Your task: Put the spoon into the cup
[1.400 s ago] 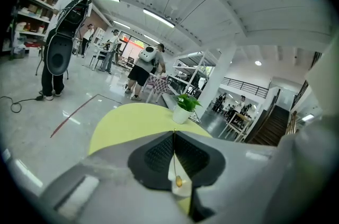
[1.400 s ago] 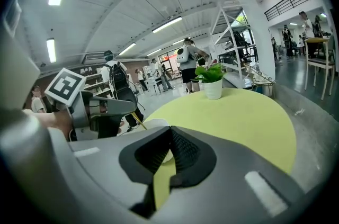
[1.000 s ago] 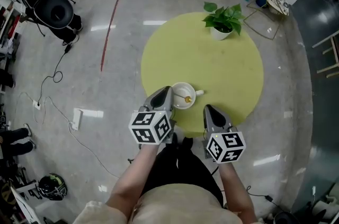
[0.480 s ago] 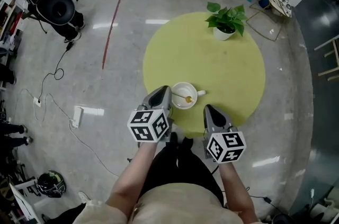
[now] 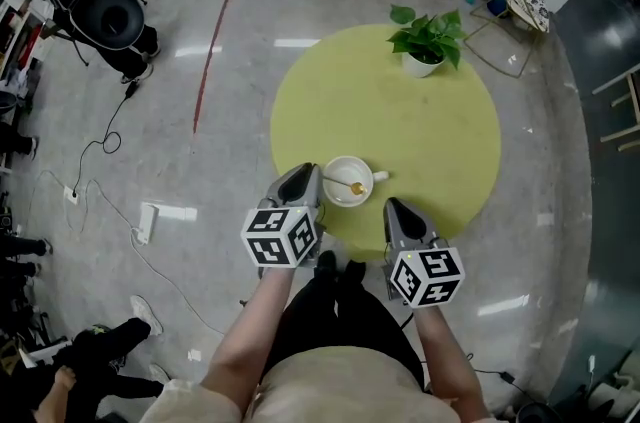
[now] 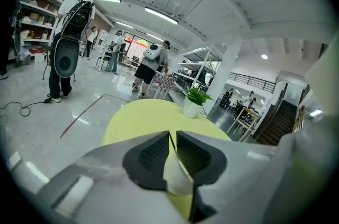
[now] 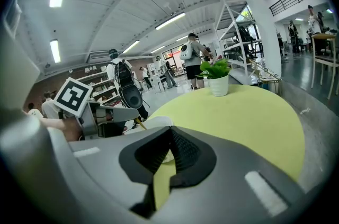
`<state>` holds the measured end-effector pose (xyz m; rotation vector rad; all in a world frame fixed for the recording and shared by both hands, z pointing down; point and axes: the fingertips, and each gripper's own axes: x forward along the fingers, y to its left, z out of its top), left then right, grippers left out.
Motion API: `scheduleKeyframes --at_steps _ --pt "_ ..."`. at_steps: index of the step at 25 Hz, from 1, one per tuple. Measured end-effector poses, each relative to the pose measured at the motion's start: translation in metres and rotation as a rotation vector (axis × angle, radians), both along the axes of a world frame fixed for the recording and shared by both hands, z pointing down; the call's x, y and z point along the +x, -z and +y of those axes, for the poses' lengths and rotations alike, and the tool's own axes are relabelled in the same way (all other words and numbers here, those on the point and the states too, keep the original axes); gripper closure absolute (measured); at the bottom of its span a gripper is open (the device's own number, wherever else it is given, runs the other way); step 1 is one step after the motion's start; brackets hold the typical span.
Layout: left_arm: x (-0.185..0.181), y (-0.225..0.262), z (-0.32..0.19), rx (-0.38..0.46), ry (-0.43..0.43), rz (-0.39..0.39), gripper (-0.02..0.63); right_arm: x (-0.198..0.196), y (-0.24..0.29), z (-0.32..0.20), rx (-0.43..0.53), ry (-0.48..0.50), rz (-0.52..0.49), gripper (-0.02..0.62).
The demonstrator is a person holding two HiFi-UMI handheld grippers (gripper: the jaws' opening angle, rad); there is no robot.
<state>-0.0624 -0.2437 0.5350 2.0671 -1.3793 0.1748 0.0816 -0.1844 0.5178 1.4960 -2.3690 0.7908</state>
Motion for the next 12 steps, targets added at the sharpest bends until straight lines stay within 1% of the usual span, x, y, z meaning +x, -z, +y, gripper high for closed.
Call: scheduleKeyframes --at_steps 2,6,12 --pt "0.000 -0.001 0.000 -0.002 -0.003 -0.002 0.564 0.000 0.000 0.000 0.000 -0.001 -0.002 0.595" --pt "-0.001 -0.003 0.004 -0.010 -0.009 -0.007 0.512 -0.002 0.001 0.002 0.002 0.000 -0.003 0.595" --pt "-0.005 -0.006 0.016 -0.022 -0.009 -0.013 0.506 -0.006 0.000 0.006 0.005 0.012 0.000 0.595"
